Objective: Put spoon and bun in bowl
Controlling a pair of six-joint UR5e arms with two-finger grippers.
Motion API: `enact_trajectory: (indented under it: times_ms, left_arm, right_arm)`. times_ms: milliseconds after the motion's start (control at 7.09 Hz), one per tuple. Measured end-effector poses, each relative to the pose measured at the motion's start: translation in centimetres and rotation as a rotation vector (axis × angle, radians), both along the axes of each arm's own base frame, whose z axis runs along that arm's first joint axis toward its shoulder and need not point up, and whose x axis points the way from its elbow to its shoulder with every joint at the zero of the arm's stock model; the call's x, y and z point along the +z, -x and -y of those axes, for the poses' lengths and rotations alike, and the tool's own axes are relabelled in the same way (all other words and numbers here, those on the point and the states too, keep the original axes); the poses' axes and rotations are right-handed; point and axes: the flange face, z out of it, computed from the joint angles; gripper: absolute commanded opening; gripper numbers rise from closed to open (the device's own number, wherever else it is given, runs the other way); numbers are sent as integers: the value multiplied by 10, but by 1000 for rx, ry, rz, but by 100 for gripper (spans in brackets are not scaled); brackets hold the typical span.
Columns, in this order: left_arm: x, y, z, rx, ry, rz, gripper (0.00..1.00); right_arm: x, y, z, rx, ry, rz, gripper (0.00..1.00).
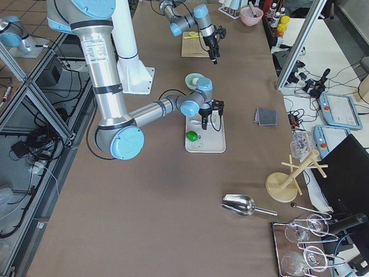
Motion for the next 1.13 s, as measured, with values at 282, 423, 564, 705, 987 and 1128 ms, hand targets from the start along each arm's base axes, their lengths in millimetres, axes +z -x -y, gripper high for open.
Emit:
enact_trajectory:
  times_ms: [282, 423, 564, 705, 987, 1128]
  left_arm:
    - [0, 0, 0, 1, 1, 1, 98]
    - [0, 0, 0, 0, 1, 2, 98]
    - [1, 1, 2, -2, 0, 3, 98]
    - [1, 3, 4, -5, -1, 4, 98]
    - [1, 11, 11, -11, -10, 7, 98]
    - [7, 25, 22, 5, -23, 21, 98]
  right_arm:
    - [0, 1, 1, -3, -6, -2, 0]
    - [-3, 1, 2, -3, -9, 1, 0]
    - [-6, 2, 4, -2, -13, 6, 0]
    - [-11, 2, 6, 2, -17, 11, 0]
    - [-45, -5, 22, 25, -29, 31, 0]
    - [-85, -4, 32, 36, -26, 29, 0]
